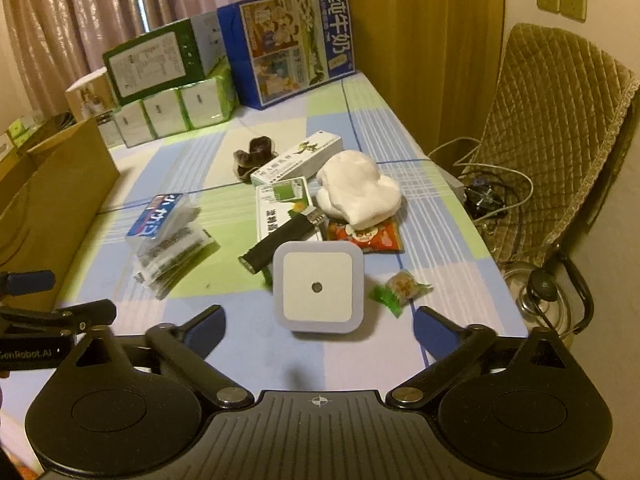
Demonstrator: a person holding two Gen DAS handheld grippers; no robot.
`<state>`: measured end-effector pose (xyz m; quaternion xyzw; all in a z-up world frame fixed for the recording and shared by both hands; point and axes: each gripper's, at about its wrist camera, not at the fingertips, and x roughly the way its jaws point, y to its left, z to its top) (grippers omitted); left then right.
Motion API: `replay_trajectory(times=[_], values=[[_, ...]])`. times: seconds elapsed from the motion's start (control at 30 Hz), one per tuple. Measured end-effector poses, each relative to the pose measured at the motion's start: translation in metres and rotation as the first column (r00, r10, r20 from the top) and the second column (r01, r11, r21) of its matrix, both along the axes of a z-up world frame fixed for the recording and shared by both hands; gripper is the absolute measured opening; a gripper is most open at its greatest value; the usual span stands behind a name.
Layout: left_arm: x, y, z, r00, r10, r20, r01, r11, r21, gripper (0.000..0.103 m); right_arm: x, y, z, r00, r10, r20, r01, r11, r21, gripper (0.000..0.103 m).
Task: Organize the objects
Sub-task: 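Move left tool toward clear snack packet while right tool approaches white square night light, then grasp clear snack packet with left tool while right tool grasps white night light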
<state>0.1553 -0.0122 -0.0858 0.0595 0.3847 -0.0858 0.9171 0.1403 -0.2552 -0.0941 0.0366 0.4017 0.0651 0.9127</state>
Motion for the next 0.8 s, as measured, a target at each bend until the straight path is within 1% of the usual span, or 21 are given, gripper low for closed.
replay_trajectory(times=[0.17,0.27,0.33,0.47,0.53,0.6,0.67,0.73,0.77,0.8], values=[[0.014,0.0,-0.01,1.0,-0.005,-0.007,0.005,1.0,-0.007,0.092,0.019,0.005,-0.012,1.0,-0.007,0.002,0.007,1.0,-0.004,0.087],[0.024,-0.002,-0.014,1.0,-0.022,-0.013,0.022,1.0,-0.01,0.089,0.031,0.007,-0.021,1.0,-0.014,-0.007,0.014,1.0,-0.008,0.082],[0.029,-0.005,-0.016,0.999,-0.035,-0.011,0.035,0.999,-0.002,0.088,0.037,0.008,-0.027,1.0,-0.016,-0.019,0.016,1.0,-0.002,0.076],[0.04,-0.012,-0.023,0.999,-0.052,-0.006,0.052,0.999,0.009,0.087,0.043,0.01,-0.035,0.999,-0.021,-0.042,0.021,1.0,0.0,0.073],[0.048,-0.015,-0.026,0.998,-0.066,-0.008,0.066,0.998,0.013,0.083,0.045,0.011,-0.038,0.999,-0.025,-0.048,0.024,1.0,-0.003,0.067],[0.056,-0.019,-0.03,0.997,-0.079,-0.014,0.079,0.997,0.022,0.081,0.046,0.011,-0.04,0.998,-0.029,-0.049,0.029,1.0,-0.008,0.063],[0.062,-0.022,-0.034,0.995,-0.092,-0.023,0.093,0.995,0.028,0.08,0.045,0.01,-0.04,0.999,-0.028,-0.044,0.027,1.0,-0.01,0.063],[0.067,-0.025,-0.037,0.994,-0.106,-0.032,0.108,0.993,0.047,0.076,0.045,0.011,-0.041,0.999,-0.025,-0.04,0.024,1.0,-0.016,0.063],[0.069,-0.026,-0.039,0.993,-0.113,-0.039,0.115,0.992,0.055,0.074,0.044,0.011,-0.041,0.999,-0.025,-0.038,0.024,1.0,-0.018,0.063],[0.07,-0.026,-0.041,0.992,-0.115,-0.044,0.118,0.991,0.058,0.069,0.044,0.012,-0.041,0.999,-0.025,-0.037,0.024,1.0,-0.02,0.063]])
